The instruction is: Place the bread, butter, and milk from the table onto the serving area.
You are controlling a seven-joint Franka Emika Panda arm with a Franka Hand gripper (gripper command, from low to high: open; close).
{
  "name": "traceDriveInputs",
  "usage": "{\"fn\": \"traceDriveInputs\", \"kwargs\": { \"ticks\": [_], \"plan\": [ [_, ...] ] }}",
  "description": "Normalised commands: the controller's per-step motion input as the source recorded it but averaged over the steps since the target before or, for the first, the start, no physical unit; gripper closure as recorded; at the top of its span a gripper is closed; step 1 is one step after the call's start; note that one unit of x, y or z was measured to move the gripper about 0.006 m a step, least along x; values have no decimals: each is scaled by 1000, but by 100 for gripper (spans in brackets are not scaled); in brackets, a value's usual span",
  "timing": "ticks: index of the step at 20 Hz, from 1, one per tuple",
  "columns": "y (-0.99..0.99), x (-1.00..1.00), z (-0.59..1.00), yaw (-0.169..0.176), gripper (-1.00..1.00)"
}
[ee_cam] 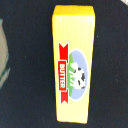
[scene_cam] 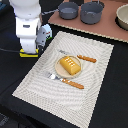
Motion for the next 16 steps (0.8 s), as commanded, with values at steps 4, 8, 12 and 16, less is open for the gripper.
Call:
{"fn": "traceDriveInputs", "kwargs": {
  "ticks": [4, 8, 12, 16],
  "plan": [
    [-38, -626, -429, 69, -100],
    [-26, -601, -423, 68, -100],
    [-24, -471, -345, 61, -100],
    [0, -389, -166, 60, 100]
  ]
}}
